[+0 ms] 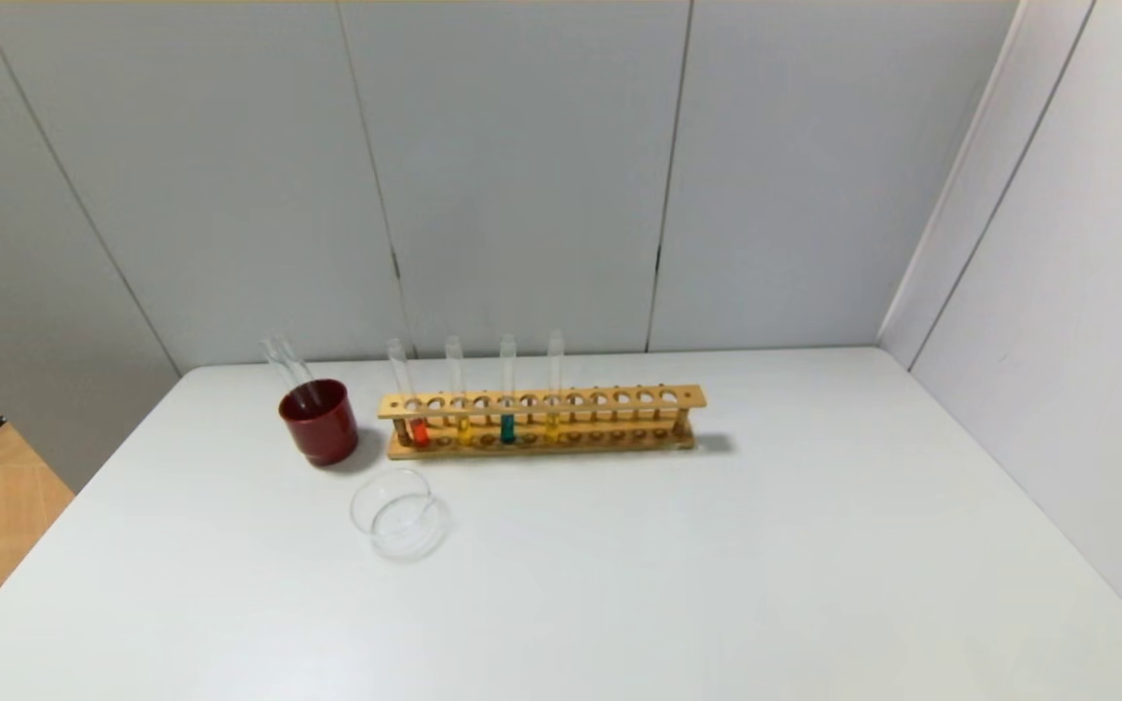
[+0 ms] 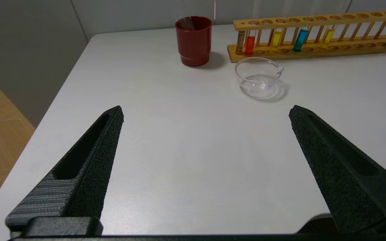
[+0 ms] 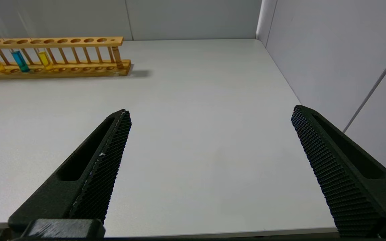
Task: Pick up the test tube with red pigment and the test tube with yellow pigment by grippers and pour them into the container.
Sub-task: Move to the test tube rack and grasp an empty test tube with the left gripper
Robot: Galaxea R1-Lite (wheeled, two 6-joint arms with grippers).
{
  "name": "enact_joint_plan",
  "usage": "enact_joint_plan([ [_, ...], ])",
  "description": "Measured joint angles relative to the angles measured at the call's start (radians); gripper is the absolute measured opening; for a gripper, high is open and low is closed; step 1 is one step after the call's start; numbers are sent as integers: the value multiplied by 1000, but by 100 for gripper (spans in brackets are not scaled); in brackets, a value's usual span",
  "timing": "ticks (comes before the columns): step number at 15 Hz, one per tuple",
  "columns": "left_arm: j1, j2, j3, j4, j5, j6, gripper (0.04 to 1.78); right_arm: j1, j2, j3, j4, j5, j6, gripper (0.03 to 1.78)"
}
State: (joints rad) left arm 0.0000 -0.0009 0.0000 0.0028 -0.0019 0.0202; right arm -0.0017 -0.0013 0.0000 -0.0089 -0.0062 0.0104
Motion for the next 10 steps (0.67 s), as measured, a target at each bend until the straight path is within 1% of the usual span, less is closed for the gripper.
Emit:
enact_joint_plan([
  [8, 0, 0, 0, -1, -1, 0, 175, 0, 0, 0, 0, 0, 0, 175],
  [10, 0, 0, -2, -22, -1, -6, 175, 0, 0, 0, 0, 0, 0, 175],
])
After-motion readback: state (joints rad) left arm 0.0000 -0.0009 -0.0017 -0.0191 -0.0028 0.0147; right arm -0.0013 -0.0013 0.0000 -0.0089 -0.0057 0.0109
